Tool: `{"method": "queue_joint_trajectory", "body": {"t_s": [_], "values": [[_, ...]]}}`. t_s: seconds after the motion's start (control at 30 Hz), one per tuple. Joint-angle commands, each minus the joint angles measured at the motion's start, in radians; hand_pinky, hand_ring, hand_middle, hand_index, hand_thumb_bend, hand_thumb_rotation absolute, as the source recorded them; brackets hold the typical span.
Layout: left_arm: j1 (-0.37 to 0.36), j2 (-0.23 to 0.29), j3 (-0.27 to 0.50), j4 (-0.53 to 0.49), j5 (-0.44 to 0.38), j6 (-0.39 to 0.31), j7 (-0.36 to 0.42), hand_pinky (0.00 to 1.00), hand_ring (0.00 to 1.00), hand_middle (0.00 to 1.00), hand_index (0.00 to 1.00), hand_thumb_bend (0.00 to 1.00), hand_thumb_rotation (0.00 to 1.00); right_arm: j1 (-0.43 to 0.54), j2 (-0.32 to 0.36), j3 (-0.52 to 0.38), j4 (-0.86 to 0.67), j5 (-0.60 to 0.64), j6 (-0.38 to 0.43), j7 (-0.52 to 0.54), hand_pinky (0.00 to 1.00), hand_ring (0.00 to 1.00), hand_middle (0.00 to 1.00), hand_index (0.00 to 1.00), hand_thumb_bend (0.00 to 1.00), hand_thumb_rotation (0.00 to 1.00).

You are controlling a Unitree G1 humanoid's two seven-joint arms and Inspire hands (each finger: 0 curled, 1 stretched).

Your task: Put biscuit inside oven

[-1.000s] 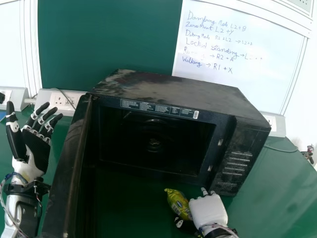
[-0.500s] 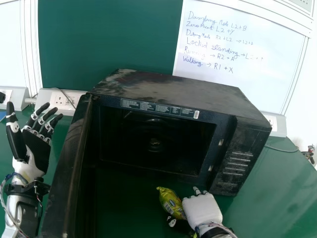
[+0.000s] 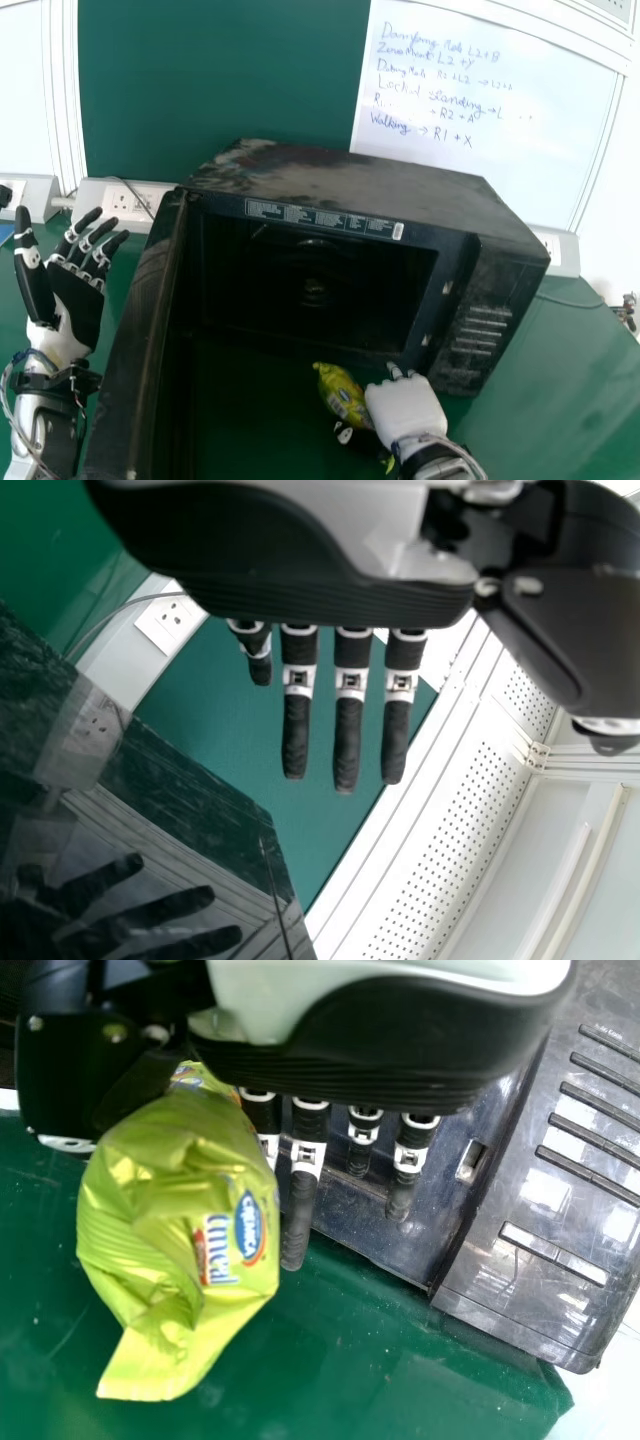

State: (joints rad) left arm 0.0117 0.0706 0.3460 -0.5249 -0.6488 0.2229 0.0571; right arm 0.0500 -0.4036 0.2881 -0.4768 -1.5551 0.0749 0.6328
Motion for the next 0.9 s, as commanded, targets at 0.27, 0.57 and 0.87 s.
{"method": "queue_joint_trajectory", "body": {"t_s": [0.27,0.57,0.87], "values": [[-0.006,0.001,0.000,0.003,0.004,-0.003,0.001,0.68,0.65,0.65,0.66,0.85,0.48,-0.080,0.006,-0.007,-0.016,0.010,0.002,0.066,0.83,0.66,0.58,0.48,0.53,0.14],[-0.016,-0.005,-0.006,-0.002,0.001,0.003,0.015,0.66,0.64,0.63,0.64,0.84,0.47,-0.118,0.010,-0.012,-0.037,-0.014,0.004,0.083,0.81,0.65,0.59,0.48,0.52,0.13],[-0.017,-0.009,-0.012,-0.002,-0.004,0.001,0.012,0.66,0.63,0.62,0.62,0.82,0.46,-0.187,0.020,-0.020,-0.051,-0.030,0.000,0.126,0.82,0.66,0.59,0.49,0.52,0.13]]}}
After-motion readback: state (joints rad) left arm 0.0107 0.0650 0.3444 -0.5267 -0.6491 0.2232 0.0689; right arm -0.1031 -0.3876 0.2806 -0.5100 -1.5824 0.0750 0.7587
